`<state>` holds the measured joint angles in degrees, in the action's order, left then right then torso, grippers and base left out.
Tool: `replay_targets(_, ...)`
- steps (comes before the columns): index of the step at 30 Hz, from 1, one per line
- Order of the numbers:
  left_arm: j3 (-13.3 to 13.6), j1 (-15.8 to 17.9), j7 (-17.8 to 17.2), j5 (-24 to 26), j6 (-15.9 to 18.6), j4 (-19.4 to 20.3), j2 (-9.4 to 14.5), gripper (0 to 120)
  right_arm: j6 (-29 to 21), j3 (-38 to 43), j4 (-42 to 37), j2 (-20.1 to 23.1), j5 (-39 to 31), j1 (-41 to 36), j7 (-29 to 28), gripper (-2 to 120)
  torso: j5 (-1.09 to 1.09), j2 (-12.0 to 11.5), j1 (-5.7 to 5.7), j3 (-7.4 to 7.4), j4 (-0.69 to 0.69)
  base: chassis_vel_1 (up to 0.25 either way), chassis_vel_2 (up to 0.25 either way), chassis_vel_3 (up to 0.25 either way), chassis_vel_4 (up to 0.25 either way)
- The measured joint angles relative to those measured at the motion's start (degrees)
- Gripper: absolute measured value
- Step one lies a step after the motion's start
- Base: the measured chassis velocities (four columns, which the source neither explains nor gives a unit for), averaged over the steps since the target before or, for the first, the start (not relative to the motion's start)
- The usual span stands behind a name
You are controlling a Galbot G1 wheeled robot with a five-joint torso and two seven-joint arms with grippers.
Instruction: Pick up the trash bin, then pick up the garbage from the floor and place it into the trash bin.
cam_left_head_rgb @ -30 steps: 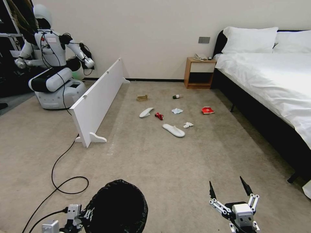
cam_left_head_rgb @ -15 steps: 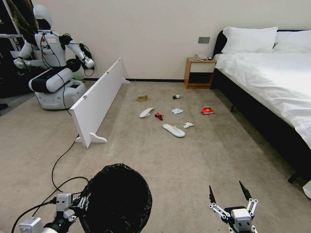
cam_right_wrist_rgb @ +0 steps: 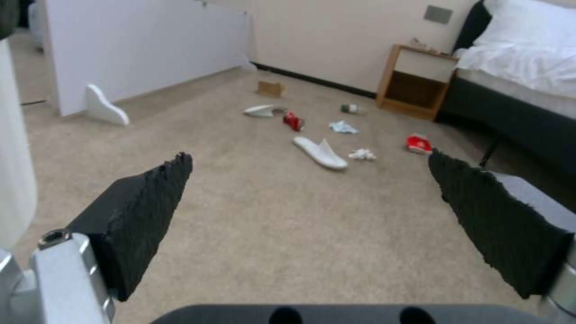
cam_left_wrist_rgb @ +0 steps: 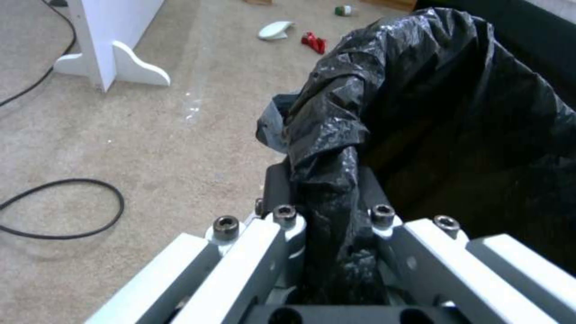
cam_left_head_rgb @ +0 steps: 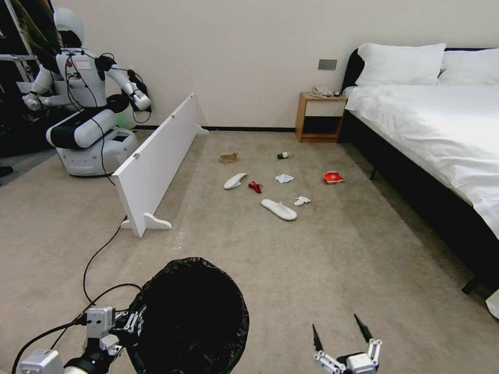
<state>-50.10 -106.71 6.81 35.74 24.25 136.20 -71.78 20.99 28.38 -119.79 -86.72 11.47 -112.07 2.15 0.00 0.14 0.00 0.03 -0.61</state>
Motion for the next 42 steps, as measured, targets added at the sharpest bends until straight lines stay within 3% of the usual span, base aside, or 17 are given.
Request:
replay_targets(21,0.5,0.1,-0.1,-0.3,-0.7,-1.1,-0.8,5,1.9,-0.7,1.6,-1.1,0.8,-0.7,1.7,100,0.0,0.0,0.0,0.0,0.0,-0.007,0.006,0.007,-0.004)
replay_targets(42,1.0,-0.1,0.1,-1.2,-1.4,-1.5,-1.3,5,2.6,-0.6,2.0,-1.5,0.5,-0.6,2.3,100,0.0,0.0,0.0,0.0,0.0,-0.094,0.103,0.099,-0.099)
